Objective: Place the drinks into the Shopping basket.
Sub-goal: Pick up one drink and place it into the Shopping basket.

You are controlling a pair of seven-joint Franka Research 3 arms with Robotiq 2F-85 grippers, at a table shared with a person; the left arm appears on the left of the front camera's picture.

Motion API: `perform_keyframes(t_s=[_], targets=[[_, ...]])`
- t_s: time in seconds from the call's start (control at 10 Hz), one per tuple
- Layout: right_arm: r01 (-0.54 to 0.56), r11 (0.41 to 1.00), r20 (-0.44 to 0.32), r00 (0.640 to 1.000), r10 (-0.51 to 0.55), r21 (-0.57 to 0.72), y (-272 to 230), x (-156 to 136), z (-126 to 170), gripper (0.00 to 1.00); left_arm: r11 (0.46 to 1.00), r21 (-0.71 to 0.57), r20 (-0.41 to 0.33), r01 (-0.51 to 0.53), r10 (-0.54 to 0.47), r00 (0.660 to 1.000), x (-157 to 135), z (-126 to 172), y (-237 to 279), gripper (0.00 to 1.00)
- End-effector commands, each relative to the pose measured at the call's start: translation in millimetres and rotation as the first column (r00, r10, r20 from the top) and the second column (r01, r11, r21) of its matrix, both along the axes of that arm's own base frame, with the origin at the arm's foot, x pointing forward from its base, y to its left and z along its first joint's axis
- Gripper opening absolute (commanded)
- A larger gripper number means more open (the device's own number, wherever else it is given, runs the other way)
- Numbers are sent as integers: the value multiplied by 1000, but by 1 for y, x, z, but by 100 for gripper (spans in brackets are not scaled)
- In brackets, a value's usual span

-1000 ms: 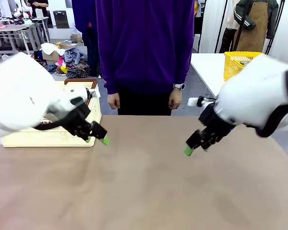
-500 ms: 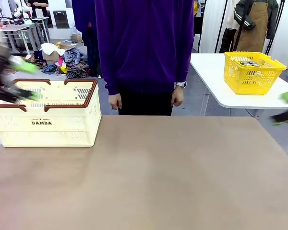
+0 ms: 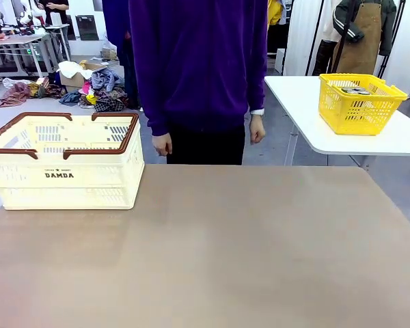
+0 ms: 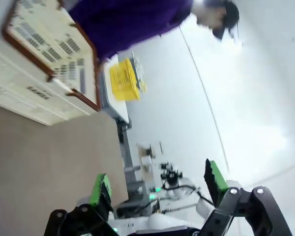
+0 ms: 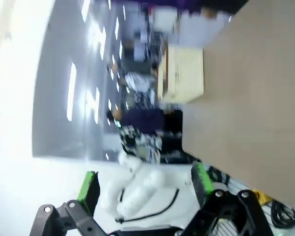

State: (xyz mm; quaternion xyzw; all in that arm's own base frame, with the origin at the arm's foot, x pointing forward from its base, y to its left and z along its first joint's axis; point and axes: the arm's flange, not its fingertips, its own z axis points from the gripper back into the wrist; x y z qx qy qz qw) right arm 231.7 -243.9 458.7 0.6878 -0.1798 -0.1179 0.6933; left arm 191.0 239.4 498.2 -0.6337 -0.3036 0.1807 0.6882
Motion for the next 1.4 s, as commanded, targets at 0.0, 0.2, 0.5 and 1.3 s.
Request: perform_keyframes(t_s=[0.0,0.2,0.5,1.3], targets=[[57,998,31,998,-57,28,-3,14,6,100,999,-54,13,-5,6,1000,14,-30,-2,100],[52,998,-11,999,-52,29,-10,3,-7,100,999,-33,-15,-35,34,999,-1,-22,14,100],[52,998,-11,999,-52,29,-10,3,-7,100,999,-33,-15,-35,34,999,-1,-22,14,100],[52,998,-11,999,-52,29,-10,3,-7,100,999,-33,-15,-35,34,999,-1,-22,14,100]])
